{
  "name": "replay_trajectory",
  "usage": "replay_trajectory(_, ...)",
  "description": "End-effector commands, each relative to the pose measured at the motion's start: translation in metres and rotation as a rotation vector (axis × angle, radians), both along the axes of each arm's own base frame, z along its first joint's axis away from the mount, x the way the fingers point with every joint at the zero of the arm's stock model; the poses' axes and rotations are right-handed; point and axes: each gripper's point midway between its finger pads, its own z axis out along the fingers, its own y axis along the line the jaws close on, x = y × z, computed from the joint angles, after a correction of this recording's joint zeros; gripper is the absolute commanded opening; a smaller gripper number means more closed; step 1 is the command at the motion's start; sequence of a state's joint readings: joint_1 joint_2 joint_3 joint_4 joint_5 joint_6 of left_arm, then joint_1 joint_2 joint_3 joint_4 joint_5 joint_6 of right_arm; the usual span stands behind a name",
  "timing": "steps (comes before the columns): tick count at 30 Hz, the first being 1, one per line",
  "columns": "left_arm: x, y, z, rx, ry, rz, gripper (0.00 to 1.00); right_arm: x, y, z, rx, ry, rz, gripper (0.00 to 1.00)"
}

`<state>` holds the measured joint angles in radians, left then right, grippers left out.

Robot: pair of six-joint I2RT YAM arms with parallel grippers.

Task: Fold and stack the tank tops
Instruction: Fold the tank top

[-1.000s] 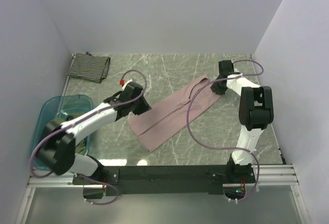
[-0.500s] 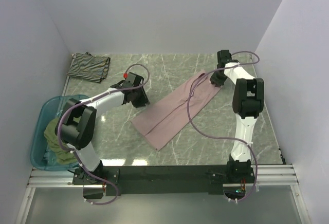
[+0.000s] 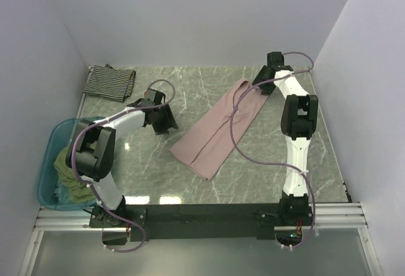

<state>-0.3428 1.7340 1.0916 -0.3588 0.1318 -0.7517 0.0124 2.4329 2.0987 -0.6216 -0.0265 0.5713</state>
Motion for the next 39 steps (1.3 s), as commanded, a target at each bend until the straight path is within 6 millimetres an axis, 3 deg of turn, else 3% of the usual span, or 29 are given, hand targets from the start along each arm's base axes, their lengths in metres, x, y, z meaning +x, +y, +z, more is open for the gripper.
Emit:
replay_trajectory(1, -0.025, -0.004, -0.011, -0.026, 0.043, -0.079, 0.57, 0.014, -0.006, 0.065, -0.024, -0.186, 0.017, 0.63)
replay_trajectory(2, -0.028, -0.003, -0.014, -0.024, 0.052, -0.080, 0.57, 0.012, -0.009, 0.088, -0.038, -0.225, 0.005, 0.63)
replay_trajectory(7, -0.048, 0.007, -0.029, 0.004, 0.099, -0.070, 0.59, -0.015, -0.016, 0.138, -0.072, -0.288, -0.048, 0.63)
replay_trajectory(9, -0.058, 0.008, -0.035, 0.000, 0.121, -0.072, 0.59, -0.042, -0.011, 0.150, -0.059, -0.307, -0.061, 0.63)
replay_trajectory(10, -0.061, 0.008, -0.035, -0.006, 0.122, -0.072, 0.59, -0.060, -0.010, 0.130, -0.057, -0.269, -0.068, 0.63)
replay_trajectory(11, -0.064, 0.008, -0.038, -0.011, 0.129, -0.073, 0.59, -0.074, -0.001, 0.154, -0.027, -0.323, -0.071, 0.63)
replay_trajectory(12, -0.074, 0.008, -0.044, -0.006, 0.154, -0.076, 0.58, -0.086, 0.007, 0.153, -0.011, -0.326, -0.059, 0.63)
replay_trajectory(13, -0.078, 0.009, -0.045, -0.003, 0.154, -0.074, 0.58, -0.106, 0.013, 0.130, -0.006, -0.289, -0.053, 0.63)
replay_trajectory(14, -0.088, 0.012, -0.052, 0.001, 0.177, -0.060, 0.57, -0.121, 0.019, 0.145, 0.007, -0.328, -0.053, 0.63)
replay_trajectory(15, -0.092, 0.012, -0.054, 0.006, 0.181, -0.050, 0.56, -0.133, 0.034, 0.143, 0.008, -0.334, -0.030, 0.63)
replay_trajectory(16, -0.096, 0.013, -0.054, 0.003, 0.178, -0.042, 0.55, -0.155, 0.039, 0.120, 0.006, -0.285, -0.019, 0.63)
replay_trajectory(17, -0.105, 0.015, -0.060, 0.006, 0.202, -0.023, 0.55, -0.168, 0.048, 0.129, 0.029, -0.313, -0.012, 0.63)
replay_trajectory(22, -0.121, 0.010, -0.068, 0.018, 0.192, 0.005, 0.50, -0.239, 0.085, 0.105, 0.080, -0.293, 0.040, 0.63)
replay_trajectory(24, -0.130, 0.008, -0.072, 0.025, 0.195, 0.001, 0.48, -0.258, 0.097, 0.098, 0.102, -0.282, 0.060, 0.63)
replay_trajectory(32, -0.133, 0.014, -0.076, 0.049, 0.165, 0.071, 0.27, -0.363, 0.165, 0.039, 0.158, -0.112, 0.243, 0.64)
replay_trajectory(36, -0.127, 0.020, -0.068, 0.073, 0.132, 0.097, 0.22, -0.399, 0.191, 0.019, 0.190, -0.043, 0.286, 0.64)
replay_trajectory(39, -0.123, 0.025, -0.065, 0.101, 0.113, 0.112, 0.26, -0.416, 0.213, 0.013, 0.244, -0.008, 0.293, 0.64)
